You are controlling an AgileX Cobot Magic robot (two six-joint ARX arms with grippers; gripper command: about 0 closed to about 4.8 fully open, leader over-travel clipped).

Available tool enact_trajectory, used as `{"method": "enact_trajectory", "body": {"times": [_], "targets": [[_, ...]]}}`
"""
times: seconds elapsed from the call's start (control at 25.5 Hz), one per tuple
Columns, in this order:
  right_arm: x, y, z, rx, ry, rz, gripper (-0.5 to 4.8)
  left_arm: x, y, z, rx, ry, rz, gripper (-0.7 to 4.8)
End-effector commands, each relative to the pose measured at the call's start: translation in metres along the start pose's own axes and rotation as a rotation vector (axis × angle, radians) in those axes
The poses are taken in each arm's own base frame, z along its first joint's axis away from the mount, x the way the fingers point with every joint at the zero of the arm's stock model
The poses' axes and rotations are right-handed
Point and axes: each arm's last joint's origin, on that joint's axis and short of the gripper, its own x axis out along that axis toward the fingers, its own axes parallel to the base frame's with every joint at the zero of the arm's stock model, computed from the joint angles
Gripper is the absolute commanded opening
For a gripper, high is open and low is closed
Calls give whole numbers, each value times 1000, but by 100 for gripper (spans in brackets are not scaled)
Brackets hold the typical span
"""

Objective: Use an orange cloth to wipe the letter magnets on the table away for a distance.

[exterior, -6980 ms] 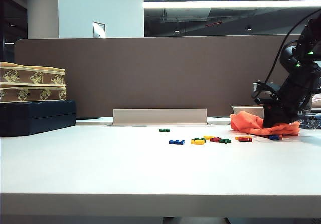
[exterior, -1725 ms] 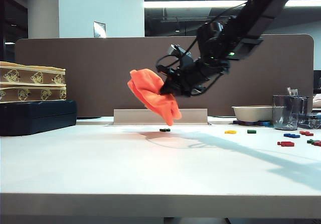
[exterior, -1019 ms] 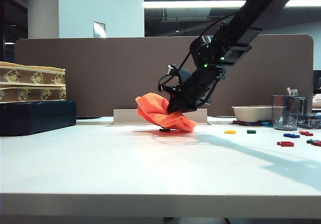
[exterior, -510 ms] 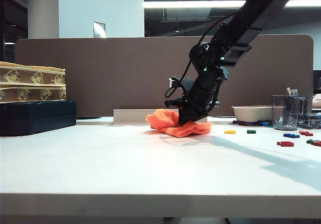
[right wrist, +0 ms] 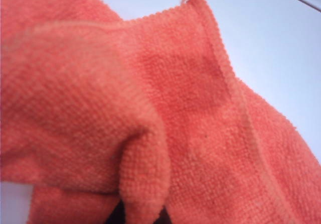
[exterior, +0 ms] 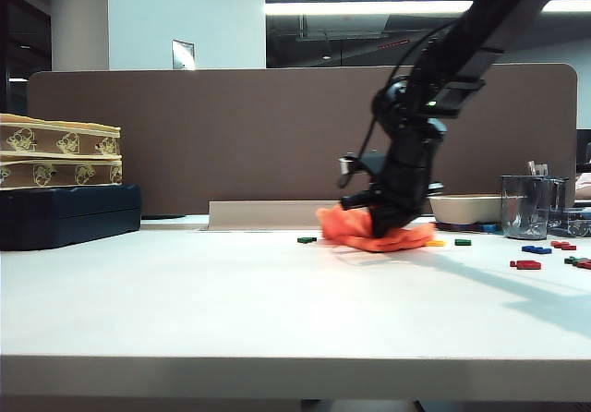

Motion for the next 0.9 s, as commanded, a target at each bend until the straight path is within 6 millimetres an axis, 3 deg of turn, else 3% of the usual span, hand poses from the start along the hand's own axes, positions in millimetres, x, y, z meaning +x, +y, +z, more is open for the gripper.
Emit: {"method": "enact_trajectory", "body": {"times": [0.04, 0.67, 0.75, 0.9], "targets": [[-5, -18, -4, 21, 40, -35, 30, 0, 0, 3, 4, -11, -3, -5], [-16, -93, -29, 137, 122, -119, 2, 0, 0, 3, 4, -11, -3, -5], [-21, -100, -28, 147, 108, -126, -1, 0, 0, 3, 4, -11, -3, -5], [-52, -113, -13, 182, 4, -64, -2, 0, 0, 3, 4, -12, -3, -5]]}}
